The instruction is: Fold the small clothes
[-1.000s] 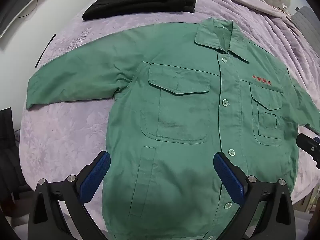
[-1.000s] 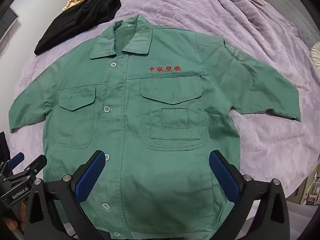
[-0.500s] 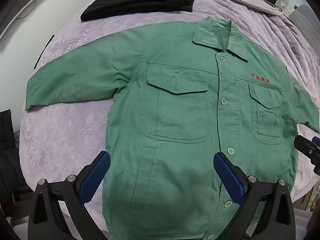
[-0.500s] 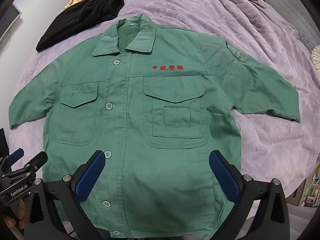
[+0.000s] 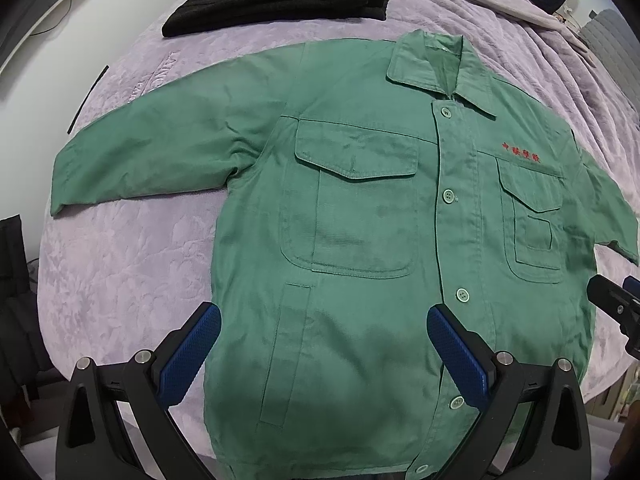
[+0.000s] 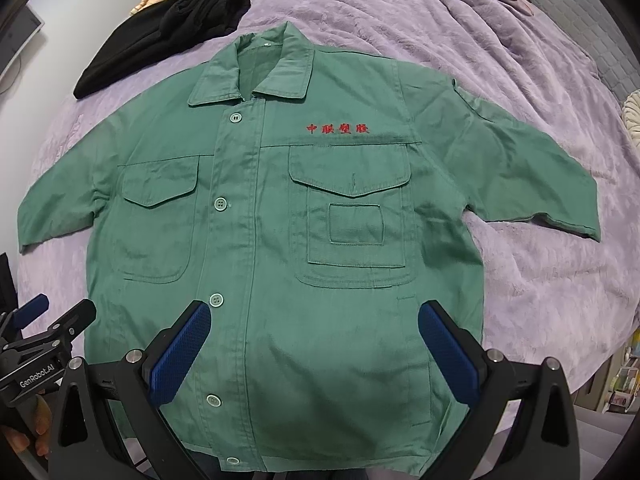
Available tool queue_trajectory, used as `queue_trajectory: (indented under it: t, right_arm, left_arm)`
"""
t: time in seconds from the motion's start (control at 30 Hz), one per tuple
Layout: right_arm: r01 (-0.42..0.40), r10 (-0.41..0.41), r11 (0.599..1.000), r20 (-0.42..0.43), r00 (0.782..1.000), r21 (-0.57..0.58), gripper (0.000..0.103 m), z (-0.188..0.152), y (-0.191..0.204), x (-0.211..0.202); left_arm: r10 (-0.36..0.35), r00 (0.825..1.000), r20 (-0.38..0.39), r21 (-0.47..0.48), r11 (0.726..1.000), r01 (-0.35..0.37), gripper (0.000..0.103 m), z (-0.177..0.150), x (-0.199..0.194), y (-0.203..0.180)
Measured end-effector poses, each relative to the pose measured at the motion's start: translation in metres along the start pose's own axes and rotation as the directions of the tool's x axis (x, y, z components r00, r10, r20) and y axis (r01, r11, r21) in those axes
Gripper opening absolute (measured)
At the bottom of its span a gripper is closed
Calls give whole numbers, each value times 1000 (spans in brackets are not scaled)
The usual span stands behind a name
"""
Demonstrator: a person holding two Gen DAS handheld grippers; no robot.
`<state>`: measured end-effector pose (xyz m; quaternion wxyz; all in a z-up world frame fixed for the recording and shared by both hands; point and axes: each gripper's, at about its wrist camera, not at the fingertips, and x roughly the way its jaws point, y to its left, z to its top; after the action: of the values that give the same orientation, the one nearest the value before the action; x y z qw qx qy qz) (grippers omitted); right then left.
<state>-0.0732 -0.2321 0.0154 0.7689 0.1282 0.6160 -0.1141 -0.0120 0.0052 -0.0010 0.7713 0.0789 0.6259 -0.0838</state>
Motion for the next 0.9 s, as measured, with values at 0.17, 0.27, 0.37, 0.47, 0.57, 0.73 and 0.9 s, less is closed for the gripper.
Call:
queue_trajectory:
  t: [0.17, 0.27, 0.37, 0.47, 0.57, 0.73, 0.9]
  right_arm:
    - [-4, 4, 1000, -14, 1000, 0, 103, -7, 1, 2]
    - [-5, 5, 1000, -40, 999, 4, 103, -10, 0, 7]
    - [3, -3, 1000, -71, 997, 2, 103, -15, 1, 13]
    - [13, -13, 1000, -105, 994, -1, 103, -23, 1, 22]
    - [15, -15, 1000, -127, 992, 0, 103, -33, 0, 28]
    - [16, -15, 1000, -146, 989, 0, 103, -42, 1, 34]
    - [14, -14, 1000, -157, 987, 3, 103, -42, 1, 34]
  left_arm:
    - [0, 1000, -18, 6, 1000, 0, 103, -3, 3, 1]
    - [14, 999, -52, 12, 1000, -13, 103, -6, 11, 3]
    - [11, 995, -100, 18, 1000, -9, 103, -11, 20, 6]
    - [5, 990, -144, 25, 1000, -2, 103, -19, 29, 6]
    - [-1, 986, -168, 28, 1000, 5, 103, -25, 34, 6]
    - [0, 984, -179, 31, 1000, 6, 103, -34, 37, 7]
    - [12, 982, -186, 29, 1000, -7, 103, -41, 38, 12]
